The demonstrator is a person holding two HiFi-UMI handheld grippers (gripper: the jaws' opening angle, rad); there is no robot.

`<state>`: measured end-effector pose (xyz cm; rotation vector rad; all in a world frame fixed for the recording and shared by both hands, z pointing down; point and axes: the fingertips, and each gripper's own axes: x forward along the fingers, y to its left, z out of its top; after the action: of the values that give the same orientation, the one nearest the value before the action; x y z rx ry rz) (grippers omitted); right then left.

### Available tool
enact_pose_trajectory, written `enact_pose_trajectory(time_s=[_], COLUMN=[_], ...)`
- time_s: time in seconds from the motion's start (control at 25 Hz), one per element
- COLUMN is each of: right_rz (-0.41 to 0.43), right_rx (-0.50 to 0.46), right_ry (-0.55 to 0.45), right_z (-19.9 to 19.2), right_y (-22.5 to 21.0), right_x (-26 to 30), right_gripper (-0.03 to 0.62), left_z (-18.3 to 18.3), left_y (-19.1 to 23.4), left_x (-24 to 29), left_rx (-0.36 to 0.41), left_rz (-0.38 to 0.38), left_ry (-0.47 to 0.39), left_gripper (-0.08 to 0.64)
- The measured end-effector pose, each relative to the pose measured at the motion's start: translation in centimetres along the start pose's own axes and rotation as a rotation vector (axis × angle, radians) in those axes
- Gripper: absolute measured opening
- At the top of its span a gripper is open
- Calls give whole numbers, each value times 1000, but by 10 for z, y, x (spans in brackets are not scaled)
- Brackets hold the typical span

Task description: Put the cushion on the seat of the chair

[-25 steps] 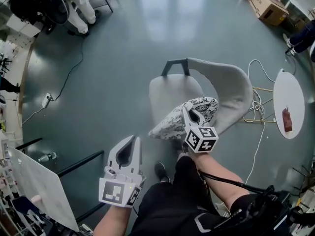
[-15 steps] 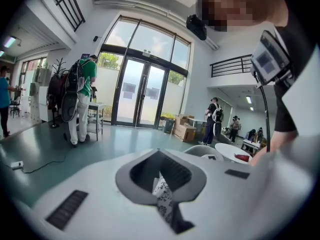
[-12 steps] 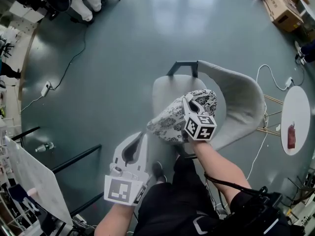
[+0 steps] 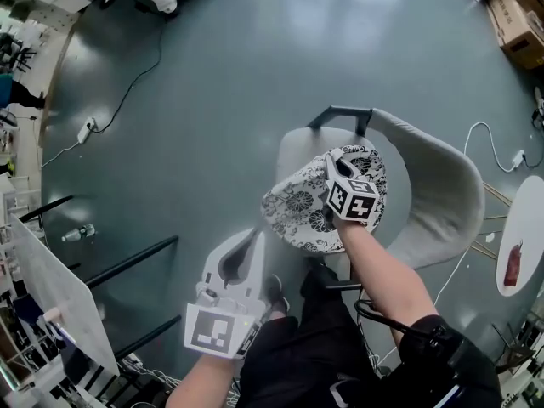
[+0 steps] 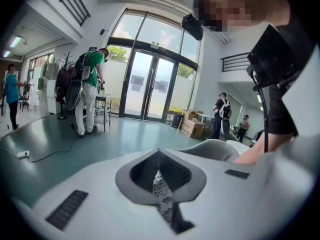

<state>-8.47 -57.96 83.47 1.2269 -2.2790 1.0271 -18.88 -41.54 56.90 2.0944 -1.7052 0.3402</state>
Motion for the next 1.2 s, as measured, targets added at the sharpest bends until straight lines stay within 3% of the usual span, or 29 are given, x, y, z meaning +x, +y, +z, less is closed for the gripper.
enact_pose_trajectory(time_s=[0.08,0.44,0.96,1.2], right_rz=[7,17,25,24], right_rx=[-4,-25,-33,-41], right_ry=[14,63,110,103], right_z=[-4,-19,-47,-49], right_y=[-3,-23,-41,-40], right_x=[14,72,127,133], right_gripper=[23,23,26,85], left_z=[-5,-23,-56,-60], left_y=[4,15,20,19], left_x=[7,31,20,10], left_rx=[-37,-44,-94,-89], left_rz=[6,60,93,93], left_ry=[3,9,63,80], left_gripper=[9,9,9,9])
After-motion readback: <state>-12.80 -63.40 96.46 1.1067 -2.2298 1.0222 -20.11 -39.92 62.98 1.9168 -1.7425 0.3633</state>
